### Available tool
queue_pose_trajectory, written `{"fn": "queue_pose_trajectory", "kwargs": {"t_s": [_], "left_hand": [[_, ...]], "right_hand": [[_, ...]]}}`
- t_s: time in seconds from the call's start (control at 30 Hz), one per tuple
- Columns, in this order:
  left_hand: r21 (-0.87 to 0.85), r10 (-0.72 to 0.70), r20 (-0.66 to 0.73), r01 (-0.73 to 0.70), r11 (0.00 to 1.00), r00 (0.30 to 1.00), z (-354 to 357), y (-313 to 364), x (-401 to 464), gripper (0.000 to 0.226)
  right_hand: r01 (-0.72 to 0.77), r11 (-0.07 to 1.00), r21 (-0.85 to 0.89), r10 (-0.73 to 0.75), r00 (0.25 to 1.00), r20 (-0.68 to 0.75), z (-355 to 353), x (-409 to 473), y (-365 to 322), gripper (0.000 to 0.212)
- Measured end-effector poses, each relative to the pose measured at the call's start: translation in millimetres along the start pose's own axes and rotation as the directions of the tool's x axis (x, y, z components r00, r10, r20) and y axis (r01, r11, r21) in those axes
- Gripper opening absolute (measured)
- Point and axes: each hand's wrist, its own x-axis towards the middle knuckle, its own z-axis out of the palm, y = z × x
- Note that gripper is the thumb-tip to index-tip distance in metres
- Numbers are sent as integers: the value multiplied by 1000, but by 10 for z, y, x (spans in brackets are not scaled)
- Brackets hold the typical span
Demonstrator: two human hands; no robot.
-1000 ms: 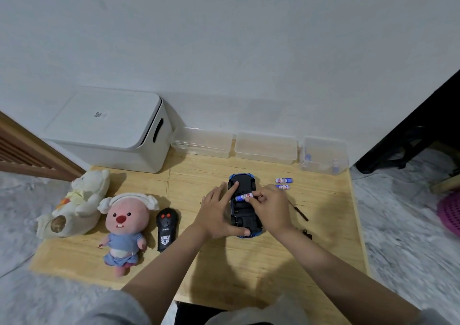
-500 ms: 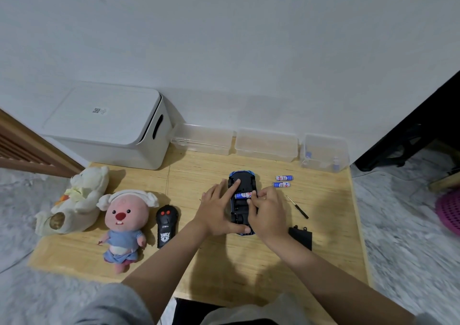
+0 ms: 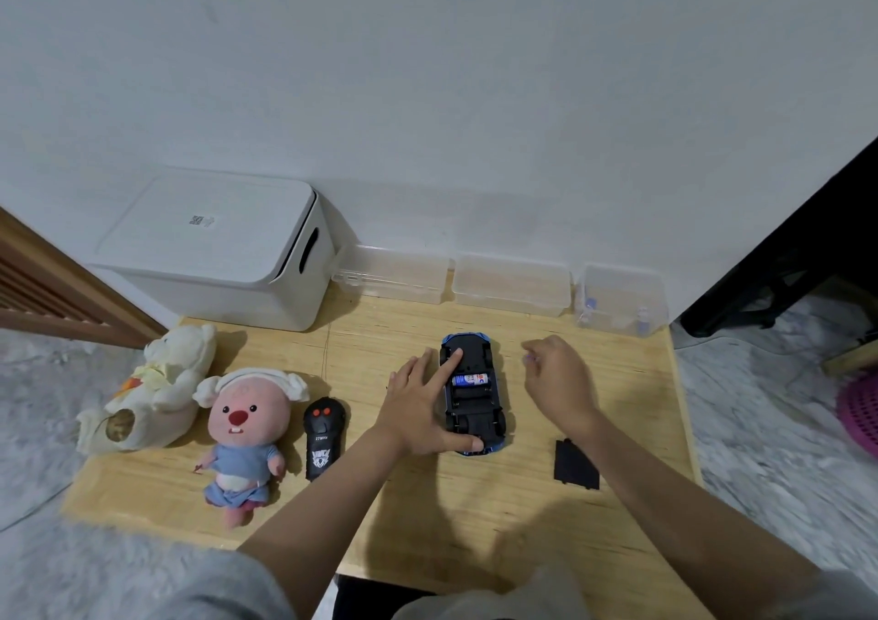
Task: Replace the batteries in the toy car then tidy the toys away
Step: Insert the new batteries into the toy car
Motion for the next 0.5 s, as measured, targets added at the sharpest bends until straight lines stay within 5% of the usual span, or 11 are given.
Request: {"fn": "queue_pose_trajectory", "kwargs": {"t_s": [0.13, 0.3, 0.4, 0.5], "left_hand": [[8, -8, 7, 8, 1000, 1000, -6, 14, -5, 123], [23, -18, 7, 17, 1000, 1000, -13, 22, -10, 124], [21, -21, 8, 21, 1000, 1000, -12, 33, -17, 124], [29, -19, 4, 19, 999, 1000, -7, 20, -13, 123]], "right_hand": [[-19, 967, -254, 40, 996, 76, 54, 156, 216, 36], [95, 944, -317, -65, 992, 107, 112, 169, 220, 28], [144, 960, -240, -137, 990, 46, 101, 106, 217, 23], [176, 984, 35, -174, 983, -59, 18, -5, 112, 18]]}}
